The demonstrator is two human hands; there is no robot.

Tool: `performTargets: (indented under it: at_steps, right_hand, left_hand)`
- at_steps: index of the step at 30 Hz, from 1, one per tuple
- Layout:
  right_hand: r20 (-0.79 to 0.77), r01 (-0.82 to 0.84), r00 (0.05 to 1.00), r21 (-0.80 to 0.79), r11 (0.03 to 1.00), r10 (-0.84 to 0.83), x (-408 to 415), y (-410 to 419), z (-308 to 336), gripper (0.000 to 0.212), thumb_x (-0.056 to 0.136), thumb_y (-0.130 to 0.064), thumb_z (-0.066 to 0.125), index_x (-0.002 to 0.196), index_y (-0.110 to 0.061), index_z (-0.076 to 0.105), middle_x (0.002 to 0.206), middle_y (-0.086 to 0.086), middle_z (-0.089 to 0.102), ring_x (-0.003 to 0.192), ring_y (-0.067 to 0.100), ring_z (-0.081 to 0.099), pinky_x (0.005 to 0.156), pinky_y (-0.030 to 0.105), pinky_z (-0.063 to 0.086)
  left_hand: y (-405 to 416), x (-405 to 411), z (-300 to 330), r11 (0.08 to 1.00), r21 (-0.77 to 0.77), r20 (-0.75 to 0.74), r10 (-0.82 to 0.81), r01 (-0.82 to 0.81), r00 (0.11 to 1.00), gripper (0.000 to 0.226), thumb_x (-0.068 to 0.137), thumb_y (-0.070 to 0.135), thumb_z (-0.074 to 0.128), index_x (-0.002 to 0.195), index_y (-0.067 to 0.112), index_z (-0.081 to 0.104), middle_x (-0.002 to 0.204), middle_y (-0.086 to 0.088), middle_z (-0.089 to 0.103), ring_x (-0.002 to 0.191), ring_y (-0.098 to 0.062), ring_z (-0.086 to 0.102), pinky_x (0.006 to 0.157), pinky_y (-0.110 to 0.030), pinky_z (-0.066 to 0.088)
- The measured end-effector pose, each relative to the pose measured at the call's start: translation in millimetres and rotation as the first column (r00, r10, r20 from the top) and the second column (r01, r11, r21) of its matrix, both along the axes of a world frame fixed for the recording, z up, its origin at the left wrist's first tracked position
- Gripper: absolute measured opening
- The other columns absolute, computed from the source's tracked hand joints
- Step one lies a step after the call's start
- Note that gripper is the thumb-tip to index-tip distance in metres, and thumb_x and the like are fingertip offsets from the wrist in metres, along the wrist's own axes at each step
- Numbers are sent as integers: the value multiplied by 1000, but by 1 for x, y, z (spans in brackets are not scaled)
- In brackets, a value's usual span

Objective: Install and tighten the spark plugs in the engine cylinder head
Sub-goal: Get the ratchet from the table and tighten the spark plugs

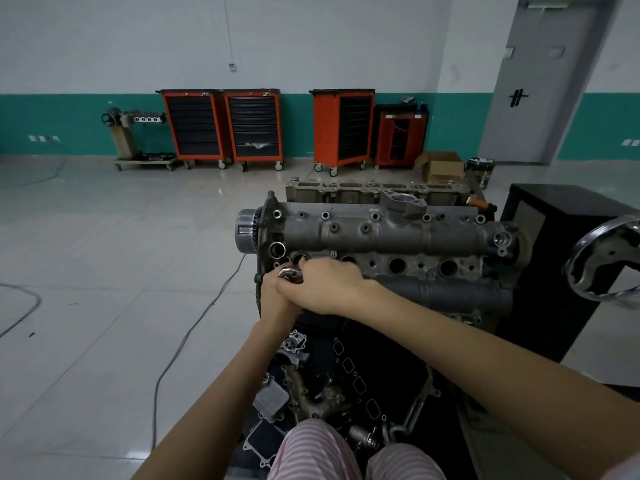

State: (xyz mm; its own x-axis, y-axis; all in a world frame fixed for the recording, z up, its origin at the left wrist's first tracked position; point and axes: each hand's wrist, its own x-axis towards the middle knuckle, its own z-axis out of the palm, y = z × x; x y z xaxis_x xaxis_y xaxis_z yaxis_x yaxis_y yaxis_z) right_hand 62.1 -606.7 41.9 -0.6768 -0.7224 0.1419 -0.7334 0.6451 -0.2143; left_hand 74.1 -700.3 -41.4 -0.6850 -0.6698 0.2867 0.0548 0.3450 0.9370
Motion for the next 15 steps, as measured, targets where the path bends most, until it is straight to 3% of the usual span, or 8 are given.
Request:
performTargets:
  at_steps: [2, 3, 5, 7, 8, 9, 11, 15]
  right_hand:
    - [613, 84, 790, -75, 994, -20, 4, -2, -2, 59, 90, -56, 30, 115, -5, 46, 66, 4, 51, 50, 14, 49, 47, 19, 36]
    - [759, 136, 652, -114, 984, -2, 6, -4, -5, 51, 91, -55, 29, 101, -8, 47, 63, 4, 46, 47, 13, 43, 46, 18, 35]
    - [794, 188, 608, -170, 967, 21, 8, -9, -12, 41, 93, -54, 27, 98, -17, 45, 69, 7, 50, 50, 14, 42, 53, 22, 38]
    - [565, 121, 825, -161, 980, -9, 9, -10, -16, 52, 94, -54, 27, 132, -20, 33, 98, 16, 60, 71, 23, 56, 66, 28, 42]
    - [311, 69, 950, -107, 992, -33, 10, -8, -17, 60, 94, -55, 26, 137, -13, 31, 107, 15, 60, 85, 27, 59, 67, 31, 41]
    - [-8, 46, 999, -45, 998, -46, 8, -5, -16, 62, 93, -57, 26, 131, -9, 40, 104, 12, 62, 91, 27, 60, 62, 31, 38]
    - [-405, 13, 914, 36, 999, 3, 7, 0, -11, 60, 92, -59, 26, 104, -10, 57, 87, 6, 62, 82, 23, 62, 49, 29, 26]
    - [-441, -55, 895, 34, 998, 65, 3, -1, -7, 58, 90, -59, 28, 93, -12, 61, 88, 6, 64, 83, 24, 62, 52, 28, 25]
  left_hand:
    - [-3, -1, 3, 997, -70, 21, -16, 18, 1000, 43, 90, 1, 53, 59, 28, 39, 41, 7, 50, 45, -5, 49, 52, -22, 44]
    - [-4, -2, 5, 995, -103, 36, -13, 17, 999, 44, 91, 8, 55, 54, 25, 38, 40, 8, 43, 42, -7, 40, 48, -26, 38]
    - [-5, 0, 7, 992, -118, 68, -27, 35, 997, 43, 94, 7, 50, 56, 25, 38, 46, 5, 43, 46, -7, 37, 50, -26, 32]
    - [-6, 3, 7, 990, -137, 31, -40, 44, 999, 40, 90, -7, 45, 58, 17, 43, 50, 7, 46, 53, -8, 42, 56, -30, 34]
    - [-6, 5, 7, 986, -164, 20, -35, 38, 999, 36, 85, -12, 47, 58, 12, 46, 51, 6, 47, 54, -11, 44, 56, -31, 36]
    - [-5, 7, 7, 979, -201, 28, -33, 38, 999, 37, 82, -14, 50, 55, 11, 45, 50, 5, 45, 52, -12, 43, 52, -28, 35]
    - [-5, 8, 6, 970, -240, 25, -30, 36, 999, 49, 78, -14, 52, 46, 20, 36, 43, 11, 39, 42, -5, 37, 42, -14, 25]
    - [-4, 6, 3, 979, -203, -26, -44, 38, 999, 52, 78, -13, 52, 47, 24, 35, 39, 11, 42, 43, -1, 38, 45, -17, 26]
